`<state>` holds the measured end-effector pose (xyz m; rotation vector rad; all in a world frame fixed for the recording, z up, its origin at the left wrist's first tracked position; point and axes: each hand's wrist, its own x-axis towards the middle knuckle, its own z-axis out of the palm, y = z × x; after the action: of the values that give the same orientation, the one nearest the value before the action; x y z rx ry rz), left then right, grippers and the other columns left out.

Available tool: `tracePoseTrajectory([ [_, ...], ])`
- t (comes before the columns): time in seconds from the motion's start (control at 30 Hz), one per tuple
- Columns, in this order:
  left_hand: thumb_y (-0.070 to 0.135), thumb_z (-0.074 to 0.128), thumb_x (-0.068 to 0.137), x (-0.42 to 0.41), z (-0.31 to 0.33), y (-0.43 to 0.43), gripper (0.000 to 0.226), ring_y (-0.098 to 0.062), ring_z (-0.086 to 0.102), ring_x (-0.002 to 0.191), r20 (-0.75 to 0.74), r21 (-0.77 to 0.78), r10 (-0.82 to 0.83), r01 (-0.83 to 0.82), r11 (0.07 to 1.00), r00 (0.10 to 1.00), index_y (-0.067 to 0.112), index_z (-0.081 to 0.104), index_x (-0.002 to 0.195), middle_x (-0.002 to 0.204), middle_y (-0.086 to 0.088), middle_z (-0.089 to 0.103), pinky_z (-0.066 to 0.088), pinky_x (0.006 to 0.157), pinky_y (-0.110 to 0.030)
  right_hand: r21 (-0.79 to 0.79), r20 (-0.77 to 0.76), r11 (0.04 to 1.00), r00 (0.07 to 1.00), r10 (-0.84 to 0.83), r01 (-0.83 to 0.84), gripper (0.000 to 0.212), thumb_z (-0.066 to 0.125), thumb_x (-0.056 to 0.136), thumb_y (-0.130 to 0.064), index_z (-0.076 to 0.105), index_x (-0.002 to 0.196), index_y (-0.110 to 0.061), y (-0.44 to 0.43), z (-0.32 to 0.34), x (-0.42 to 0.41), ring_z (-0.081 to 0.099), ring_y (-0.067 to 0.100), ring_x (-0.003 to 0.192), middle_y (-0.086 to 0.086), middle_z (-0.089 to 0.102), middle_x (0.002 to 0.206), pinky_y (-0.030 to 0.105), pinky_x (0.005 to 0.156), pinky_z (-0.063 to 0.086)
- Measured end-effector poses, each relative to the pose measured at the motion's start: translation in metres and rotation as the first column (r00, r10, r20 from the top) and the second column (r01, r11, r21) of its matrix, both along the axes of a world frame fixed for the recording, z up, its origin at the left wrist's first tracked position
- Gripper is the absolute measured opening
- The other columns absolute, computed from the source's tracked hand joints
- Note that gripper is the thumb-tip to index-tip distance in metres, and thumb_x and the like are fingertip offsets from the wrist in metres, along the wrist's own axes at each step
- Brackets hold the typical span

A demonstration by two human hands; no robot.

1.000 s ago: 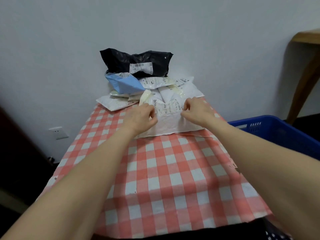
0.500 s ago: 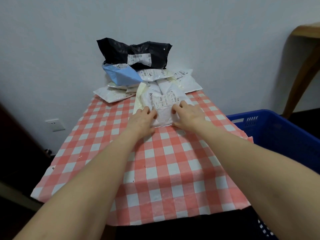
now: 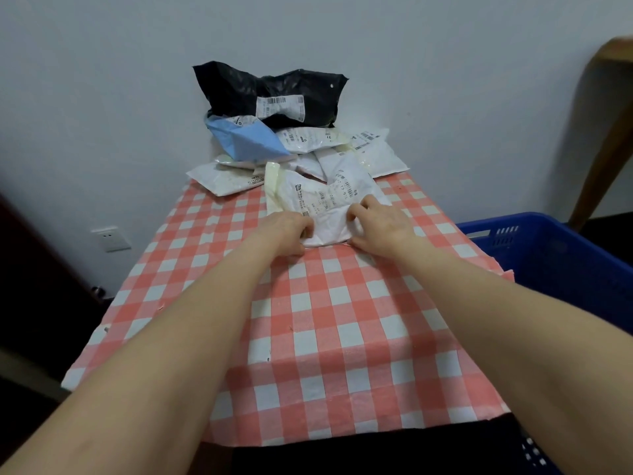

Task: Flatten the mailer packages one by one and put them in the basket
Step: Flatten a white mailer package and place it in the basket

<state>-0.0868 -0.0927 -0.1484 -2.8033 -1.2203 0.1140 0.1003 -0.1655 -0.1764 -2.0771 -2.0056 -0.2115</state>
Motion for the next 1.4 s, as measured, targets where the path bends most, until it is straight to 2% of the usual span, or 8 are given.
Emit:
tracePoseTrajectory([
  [0.2,0.014,0.062,0.08,0.005,0.002,0.003,0.026,-0.019,0.056,0.095,-0.02,-0.006,-0.008,0.008,1.0,1.0,0.024,0.058,0.104,0.106,0.003,0.063,0.045,0.074,-0.029,-0.121,0.022,0.993,1.0,-0.007,0.009,0.023,0.051,0.094,-0.028,0.054,0.116,-0.024,0.004,0.003,0.004,0.057,0.026,0.105,0.002,0.059,0.115,0.034,0.081,0.043],
  [0.57,0.005,0.053,0.084,0.012,-0.002,0.01,0.024,-0.022,0.056,0.091,-0.022,0.043,0.007,-0.006,0.999,1.0,0.023,0.06,0.099,0.105,-0.001,0.063,0.045,0.072,-0.031,-0.239,-0.195,0.97,0.976,-0.091,0.043,0.026,0.044,0.089,-0.003,0.061,0.106,-0.013,0.01,0.01,0.0,0.055,0.029,0.106,0.01,0.06,0.115,0.029,0.075,0.039],
  [0.77,0.019,0.055,0.086,0.009,0.015,0.005,0.016,-0.021,0.057,0.099,-0.069,0.065,-0.005,0.01,0.998,0.998,0.025,0.059,0.1,0.108,0.003,0.061,0.04,0.071,-0.027,-0.249,-0.213,0.968,0.974,-0.073,0.019,0.015,0.052,0.09,-0.016,0.062,0.101,-0.021,0.005,0.021,0.008,0.057,0.025,0.103,0.004,0.061,0.114,0.03,0.079,0.043],
  [0.87,0.03,0.053,0.082,0.008,0.03,0.003,0.005,-0.02,0.058,0.087,-0.066,0.018,0.022,-0.021,1.0,0.998,0.027,0.057,0.079,0.091,0.003,0.063,0.043,0.067,-0.028,-0.318,-0.213,0.948,0.976,-0.046,-0.025,0.006,0.062,0.083,-0.026,0.062,0.081,-0.021,0.001,0.03,0.017,0.057,0.02,0.087,-0.001,0.064,0.092,0.027,0.069,0.042],
  [0.93,0.032,0.054,0.083,0.007,0.033,0.002,0.01,-0.02,0.058,0.083,0.033,0.102,0.013,-0.017,0.995,0.999,0.026,0.054,0.074,0.083,0.005,0.059,0.039,0.061,-0.027,-0.239,-0.245,0.971,0.967,-0.073,0.013,0.021,0.069,0.079,-0.037,0.056,0.07,-0.023,-0.001,0.036,0.022,0.055,0.019,0.081,-0.004,0.057,0.08,0.027,0.062,0.039],
  [1.07,0.036,0.061,0.082,0.006,0.026,-0.002,0.032,-0.021,0.055,0.092,0.177,0.207,0.006,-0.043,0.977,0.984,0.021,0.051,0.107,0.107,0.002,0.051,0.041,0.067,-0.031,0.021,-0.265,0.999,0.964,-0.036,0.044,0.04,0.078,0.071,-0.043,0.052,0.094,-0.023,-0.001,0.042,0.02,0.047,0.019,0.094,-0.003,0.042,0.104,0.032,0.073,0.041],
  [1.2,0.039,0.063,0.08,0.01,0.009,0.0,0.053,-0.026,0.056,0.103,0.105,0.083,0.066,-0.075,0.994,0.992,0.023,0.043,0.126,0.122,0.001,0.05,0.047,0.078,-0.036,-0.1,-0.2,0.995,0.98,-0.022,0.002,0.061,0.075,0.073,-0.041,0.047,0.124,-0.025,0.003,0.033,0.012,0.052,0.022,0.106,-0.004,0.046,0.122,0.034,0.08,0.045],
  [1.4,0.035,0.058,0.085,0.015,0.0,0.011,0.042,-0.023,0.057,0.108,0.029,0.067,0.05,-0.052,0.996,0.998,0.028,0.049,0.125,0.124,0.005,0.057,0.044,0.079,-0.033,-0.174,-0.162,0.984,0.985,-0.054,0.025,0.051,0.067,0.078,-0.033,0.048,0.124,-0.026,0.015,0.022,0.015,0.056,0.023,0.105,-0.003,0.059,0.119,0.032,0.083,0.047],
])
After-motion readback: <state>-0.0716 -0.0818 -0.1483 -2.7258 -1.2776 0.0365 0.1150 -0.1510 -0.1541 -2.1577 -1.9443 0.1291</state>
